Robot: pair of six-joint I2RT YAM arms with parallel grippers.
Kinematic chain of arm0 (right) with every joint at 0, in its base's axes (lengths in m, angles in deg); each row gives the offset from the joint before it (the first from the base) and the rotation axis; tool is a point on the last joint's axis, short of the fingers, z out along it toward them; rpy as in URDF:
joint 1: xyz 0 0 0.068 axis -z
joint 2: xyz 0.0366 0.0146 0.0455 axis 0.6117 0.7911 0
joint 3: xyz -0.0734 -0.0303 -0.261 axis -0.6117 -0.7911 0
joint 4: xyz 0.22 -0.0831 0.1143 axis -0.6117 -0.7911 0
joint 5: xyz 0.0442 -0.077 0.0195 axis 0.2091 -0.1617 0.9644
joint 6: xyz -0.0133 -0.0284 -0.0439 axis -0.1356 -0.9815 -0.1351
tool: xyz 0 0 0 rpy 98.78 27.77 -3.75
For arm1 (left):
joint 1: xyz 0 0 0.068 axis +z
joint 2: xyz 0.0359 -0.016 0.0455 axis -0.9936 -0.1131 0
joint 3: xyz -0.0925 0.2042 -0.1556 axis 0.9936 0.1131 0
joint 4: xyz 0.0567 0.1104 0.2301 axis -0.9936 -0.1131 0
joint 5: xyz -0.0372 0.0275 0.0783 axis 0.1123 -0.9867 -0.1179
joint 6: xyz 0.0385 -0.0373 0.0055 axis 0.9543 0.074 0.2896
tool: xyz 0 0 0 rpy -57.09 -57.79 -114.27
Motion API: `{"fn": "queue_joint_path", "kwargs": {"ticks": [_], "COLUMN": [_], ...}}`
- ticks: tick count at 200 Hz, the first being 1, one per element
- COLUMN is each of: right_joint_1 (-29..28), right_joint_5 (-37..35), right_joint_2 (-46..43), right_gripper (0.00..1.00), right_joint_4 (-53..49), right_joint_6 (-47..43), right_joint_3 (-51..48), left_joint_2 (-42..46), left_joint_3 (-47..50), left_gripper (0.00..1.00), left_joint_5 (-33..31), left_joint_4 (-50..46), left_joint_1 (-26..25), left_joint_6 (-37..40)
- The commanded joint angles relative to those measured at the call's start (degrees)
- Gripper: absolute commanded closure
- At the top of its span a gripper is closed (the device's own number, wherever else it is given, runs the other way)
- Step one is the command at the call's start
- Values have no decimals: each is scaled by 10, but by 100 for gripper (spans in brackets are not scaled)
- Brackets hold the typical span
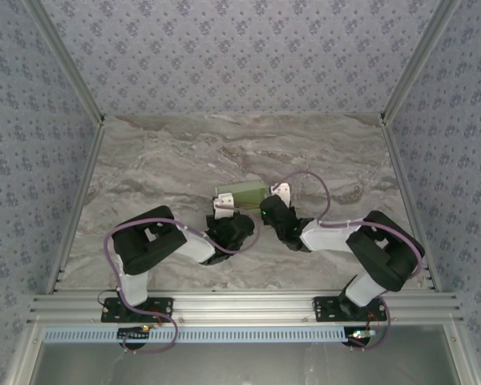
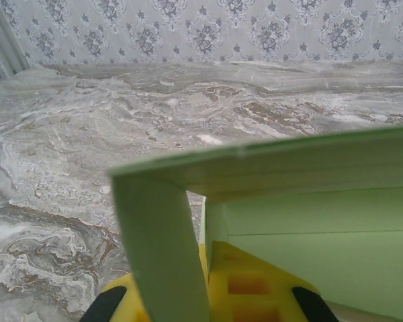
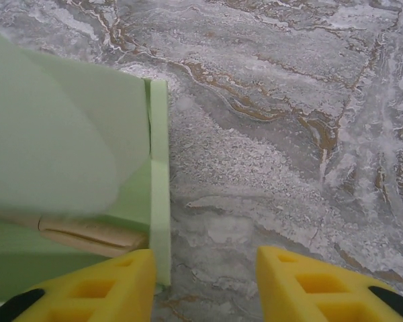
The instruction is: Fold the paper box
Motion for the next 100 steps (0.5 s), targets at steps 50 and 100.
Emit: {"fn": "queue_joint_path", "kwargs": {"ticks": [50,100], "right_joint_1": [12,54], "right_joint_5": [26,102], "right_joint_2": [-124,-211], "right_gripper": [52,46], "right_joint_4": [-89,-176], "right_joint_6": [-30,-68], "right_joint_3": [-17,36], "left_joint_2": [-14,-13], "left_joint_3": [1,1], "left_gripper": [100,100], "left_joint_5": [9,9], "left_joint_4": [-63,-63], "left_joint_1": [4,3], "left_joint_6": [16,20]}}
